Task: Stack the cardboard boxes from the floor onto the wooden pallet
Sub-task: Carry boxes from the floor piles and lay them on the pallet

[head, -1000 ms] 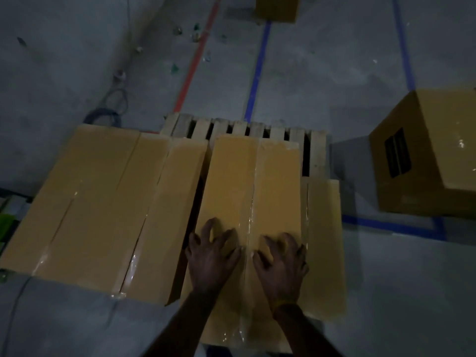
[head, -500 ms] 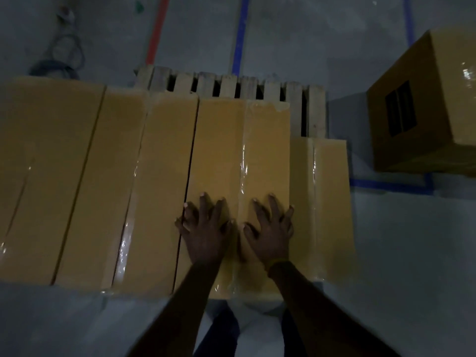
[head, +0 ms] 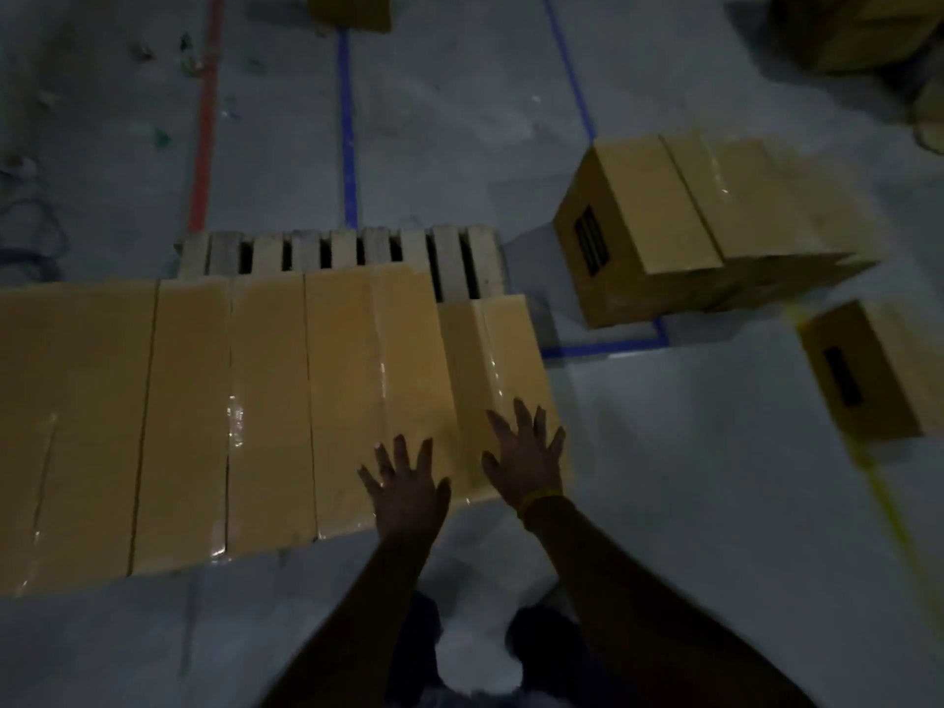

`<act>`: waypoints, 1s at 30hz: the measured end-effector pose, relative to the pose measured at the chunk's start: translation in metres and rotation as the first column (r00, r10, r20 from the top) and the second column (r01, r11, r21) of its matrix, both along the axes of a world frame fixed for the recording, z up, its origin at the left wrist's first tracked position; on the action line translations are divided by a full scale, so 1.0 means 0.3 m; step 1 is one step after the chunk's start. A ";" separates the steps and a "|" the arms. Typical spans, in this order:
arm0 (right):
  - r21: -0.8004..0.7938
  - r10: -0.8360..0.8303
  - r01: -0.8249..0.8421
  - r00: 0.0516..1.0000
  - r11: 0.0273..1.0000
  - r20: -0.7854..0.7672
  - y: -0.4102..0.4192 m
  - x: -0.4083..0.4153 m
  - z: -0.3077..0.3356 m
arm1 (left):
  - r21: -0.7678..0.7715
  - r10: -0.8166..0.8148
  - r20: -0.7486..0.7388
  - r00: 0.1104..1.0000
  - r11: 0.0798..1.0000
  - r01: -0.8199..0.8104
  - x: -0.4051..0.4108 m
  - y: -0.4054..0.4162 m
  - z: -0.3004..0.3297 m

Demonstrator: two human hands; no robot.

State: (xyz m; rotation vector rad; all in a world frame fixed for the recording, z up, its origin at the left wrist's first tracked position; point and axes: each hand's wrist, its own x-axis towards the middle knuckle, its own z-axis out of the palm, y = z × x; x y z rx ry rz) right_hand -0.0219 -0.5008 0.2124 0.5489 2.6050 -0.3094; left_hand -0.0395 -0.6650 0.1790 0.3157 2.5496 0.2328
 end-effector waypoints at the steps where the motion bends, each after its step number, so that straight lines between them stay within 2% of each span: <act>1: 0.016 -0.017 0.018 0.999 1.000 -0.027 0.034 0.039 0.050 | 0.027 -0.039 -0.032 0.999 0.999 0.040 0.023 0.041 0.045; 5: 0.055 -0.077 0.085 0.988 0.995 -0.136 0.174 0.210 0.197 | 0.141 -0.118 -0.135 0.984 0.981 0.136 0.133 0.221 0.197; 9: 0.063 -0.134 0.150 0.969 0.987 -0.207 0.335 0.381 0.277 | 0.143 -0.162 -0.220 0.962 0.970 0.196 0.253 0.399 0.286; 17: 0.057 -0.246 0.276 0.918 0.959 -0.313 0.757 0.842 0.411 | 0.208 -0.211 -0.254 0.944 0.941 0.266 0.605 0.841 0.403; 21: 0.059 -0.337 0.378 0.877 0.924 -0.343 0.967 1.040 0.469 | 0.188 -0.283 -0.302 0.911 0.919 0.348 0.760 1.084 0.463; 30: 0.062 -0.481 0.535 0.800 0.843 -0.359 1.336 1.255 0.499 | 0.177 -0.411 -0.333 0.849 0.857 0.484 0.886 1.517 0.532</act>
